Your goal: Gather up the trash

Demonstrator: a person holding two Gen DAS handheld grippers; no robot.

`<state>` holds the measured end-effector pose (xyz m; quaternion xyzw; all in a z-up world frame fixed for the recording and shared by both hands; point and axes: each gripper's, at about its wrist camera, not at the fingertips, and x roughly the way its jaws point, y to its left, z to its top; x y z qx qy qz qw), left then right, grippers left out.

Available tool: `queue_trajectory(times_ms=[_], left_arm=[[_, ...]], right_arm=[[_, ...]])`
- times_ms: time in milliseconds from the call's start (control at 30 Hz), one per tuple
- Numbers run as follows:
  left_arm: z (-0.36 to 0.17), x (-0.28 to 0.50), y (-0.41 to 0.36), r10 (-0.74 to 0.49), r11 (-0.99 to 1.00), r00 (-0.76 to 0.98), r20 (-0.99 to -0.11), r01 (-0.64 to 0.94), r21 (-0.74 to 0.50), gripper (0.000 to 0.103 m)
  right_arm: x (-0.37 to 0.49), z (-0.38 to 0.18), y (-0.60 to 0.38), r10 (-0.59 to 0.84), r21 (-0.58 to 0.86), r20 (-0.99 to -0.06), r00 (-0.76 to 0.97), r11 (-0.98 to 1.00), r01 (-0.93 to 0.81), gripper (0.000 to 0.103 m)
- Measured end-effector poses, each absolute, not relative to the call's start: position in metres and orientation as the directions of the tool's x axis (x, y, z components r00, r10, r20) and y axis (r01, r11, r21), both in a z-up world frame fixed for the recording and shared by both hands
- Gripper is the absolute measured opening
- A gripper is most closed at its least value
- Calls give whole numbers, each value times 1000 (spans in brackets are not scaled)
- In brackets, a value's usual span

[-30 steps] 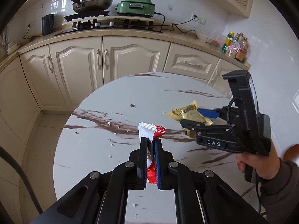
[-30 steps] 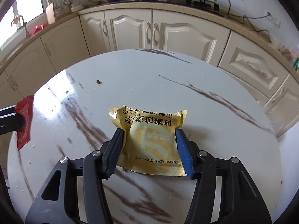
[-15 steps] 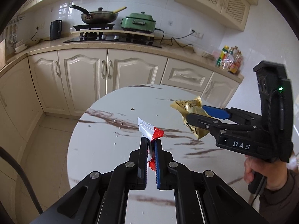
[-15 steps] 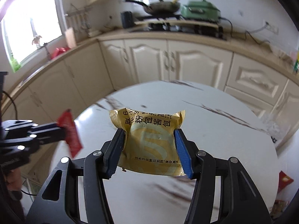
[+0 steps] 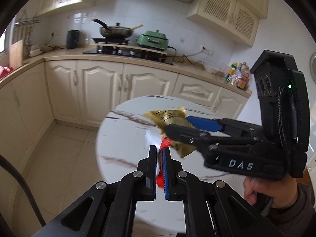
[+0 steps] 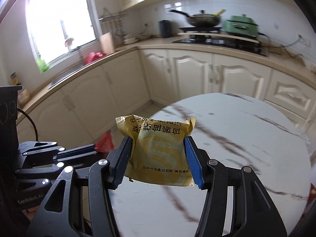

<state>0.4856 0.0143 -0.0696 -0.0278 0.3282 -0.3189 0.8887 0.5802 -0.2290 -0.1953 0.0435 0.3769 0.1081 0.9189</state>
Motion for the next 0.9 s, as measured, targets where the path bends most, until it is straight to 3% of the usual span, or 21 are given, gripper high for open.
queue_trajectory(times_ms=[233,533,833,900], left_arm=[[-84,435,101,-482,871,650,-588,427,-242,0],[-143,415,189,-358,934,632,-687,228,-276,0],[-116,406,149,-539,842,604,-587,402,-359,0],[-119,406,124,-554,832,574,-603,410,-373,9]], right_arm=[[586,-220,-135,364,221,-688,627,929,-297,53],[618,-307,-20,437,262,-764,475,883,-390,51],[595,-265,-60,374,187,-687,623,919,-346,50],[587,-251,-90,305,140,-683,664,946,-291,49]])
